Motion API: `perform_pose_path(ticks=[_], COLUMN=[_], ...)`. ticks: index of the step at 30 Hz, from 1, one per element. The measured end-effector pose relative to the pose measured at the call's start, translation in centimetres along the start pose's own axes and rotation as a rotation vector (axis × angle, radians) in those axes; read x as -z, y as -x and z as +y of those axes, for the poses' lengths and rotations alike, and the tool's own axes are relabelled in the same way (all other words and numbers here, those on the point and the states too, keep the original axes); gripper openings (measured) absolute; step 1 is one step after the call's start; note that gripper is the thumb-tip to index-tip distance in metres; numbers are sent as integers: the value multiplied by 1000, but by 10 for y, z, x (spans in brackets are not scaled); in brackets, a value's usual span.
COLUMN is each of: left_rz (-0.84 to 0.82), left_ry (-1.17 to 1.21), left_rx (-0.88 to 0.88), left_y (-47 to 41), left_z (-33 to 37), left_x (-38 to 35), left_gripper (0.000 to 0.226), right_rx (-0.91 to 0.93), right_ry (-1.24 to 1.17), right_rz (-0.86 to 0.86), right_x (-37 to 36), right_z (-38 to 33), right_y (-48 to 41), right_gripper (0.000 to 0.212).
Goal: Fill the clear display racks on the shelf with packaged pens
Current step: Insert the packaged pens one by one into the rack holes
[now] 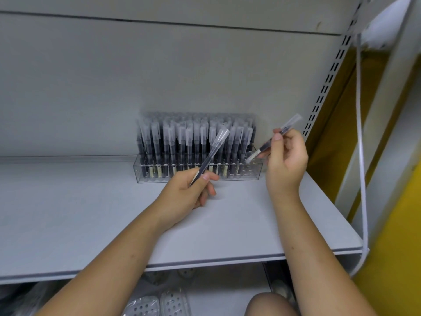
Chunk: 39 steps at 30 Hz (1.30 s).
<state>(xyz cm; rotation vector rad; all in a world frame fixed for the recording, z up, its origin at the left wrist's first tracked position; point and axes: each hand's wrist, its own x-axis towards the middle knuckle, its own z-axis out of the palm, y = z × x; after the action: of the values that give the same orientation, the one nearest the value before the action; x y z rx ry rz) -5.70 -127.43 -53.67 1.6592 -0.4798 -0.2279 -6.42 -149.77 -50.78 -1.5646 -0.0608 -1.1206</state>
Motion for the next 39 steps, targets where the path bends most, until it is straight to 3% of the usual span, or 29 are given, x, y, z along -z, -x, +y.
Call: perform_pose_path(ticks=[5,19,28,39], left_rz=[-4,-5,-19,-19], left_ry=[-1,-9,-15,-7], left_rx=[3,4,-1,-2], left_y=[0,-1,0,-1], left_z=[-1,-2,-2,-4], left_x=[1,0,-1,-1], left_gripper=[29,28,28,28], right_rx=[53,53,18,-95], right_ry=[163,331,481,415], right_rz=[49,-189,-337,-200], right_x=[1,-13,-19,-12], right_z=[9,32,48,38], right_y=[-5,-11,-13,-9], right_gripper=[16,13,26,18])
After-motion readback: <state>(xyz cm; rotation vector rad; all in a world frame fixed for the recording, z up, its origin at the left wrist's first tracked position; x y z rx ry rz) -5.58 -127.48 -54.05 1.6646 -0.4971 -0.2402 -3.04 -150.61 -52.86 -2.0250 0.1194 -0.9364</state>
